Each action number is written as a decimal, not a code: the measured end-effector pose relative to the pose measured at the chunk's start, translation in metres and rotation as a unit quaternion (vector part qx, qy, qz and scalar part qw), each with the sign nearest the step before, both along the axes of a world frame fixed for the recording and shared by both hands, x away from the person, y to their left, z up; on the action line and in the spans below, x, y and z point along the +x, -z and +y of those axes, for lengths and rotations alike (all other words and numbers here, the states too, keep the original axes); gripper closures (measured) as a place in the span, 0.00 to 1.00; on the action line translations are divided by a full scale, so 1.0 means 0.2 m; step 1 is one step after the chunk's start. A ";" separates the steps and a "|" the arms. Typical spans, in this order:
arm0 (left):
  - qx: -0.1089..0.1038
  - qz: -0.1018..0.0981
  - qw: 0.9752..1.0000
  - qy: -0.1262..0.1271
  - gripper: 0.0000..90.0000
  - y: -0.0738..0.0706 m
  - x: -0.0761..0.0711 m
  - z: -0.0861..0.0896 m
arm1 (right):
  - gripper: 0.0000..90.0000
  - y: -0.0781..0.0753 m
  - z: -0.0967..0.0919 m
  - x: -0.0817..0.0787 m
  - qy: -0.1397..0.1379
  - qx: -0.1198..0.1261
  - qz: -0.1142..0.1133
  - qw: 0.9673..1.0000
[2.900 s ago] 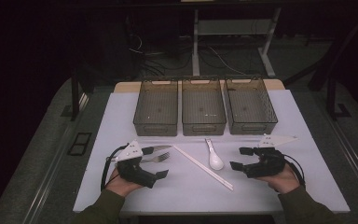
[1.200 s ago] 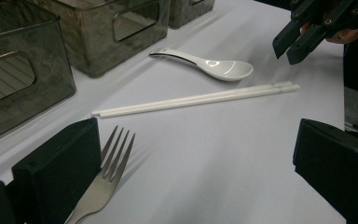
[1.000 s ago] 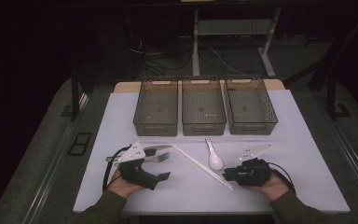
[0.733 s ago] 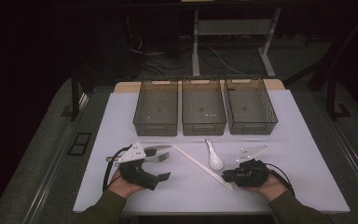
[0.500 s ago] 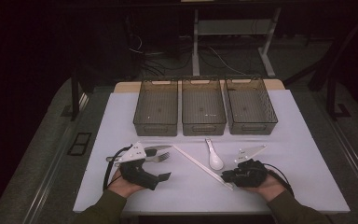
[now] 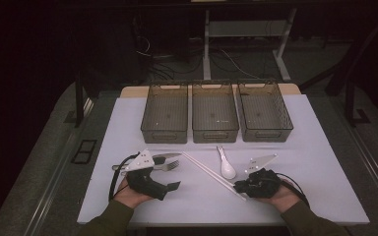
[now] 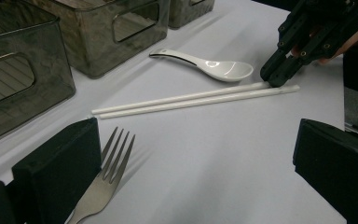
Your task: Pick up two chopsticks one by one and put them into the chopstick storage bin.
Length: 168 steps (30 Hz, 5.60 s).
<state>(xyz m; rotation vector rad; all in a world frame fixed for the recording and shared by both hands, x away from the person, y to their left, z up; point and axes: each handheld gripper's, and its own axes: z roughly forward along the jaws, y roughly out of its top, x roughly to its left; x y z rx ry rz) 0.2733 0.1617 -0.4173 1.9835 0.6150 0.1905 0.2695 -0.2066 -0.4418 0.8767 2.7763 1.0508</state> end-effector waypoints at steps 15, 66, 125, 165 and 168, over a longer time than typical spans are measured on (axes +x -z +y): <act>0.000 -0.004 1.000 0.001 0.00 0.00 0.00 0.00 | 0.91 -0.01 -0.02 -0.01 0.002 -0.022 -0.005 1.000; -0.002 -0.003 1.000 0.006 0.00 0.00 0.00 -0.01 | 0.93 -0.03 -0.04 0.00 0.021 0.016 -0.033 0.999; -0.007 -0.005 1.000 0.001 0.00 -0.01 0.01 -0.01 | 0.93 -0.33 -0.20 0.10 0.072 0.098 -0.091 0.988; -0.005 -0.004 1.000 -0.004 0.00 -0.01 0.01 -0.01 | 0.94 -0.41 0.08 0.45 0.098 0.097 -0.103 0.985; -0.006 -0.004 1.000 -0.004 0.00 0.00 0.01 -0.01 | 0.94 -0.43 0.12 0.48 0.096 0.097 -0.107 0.985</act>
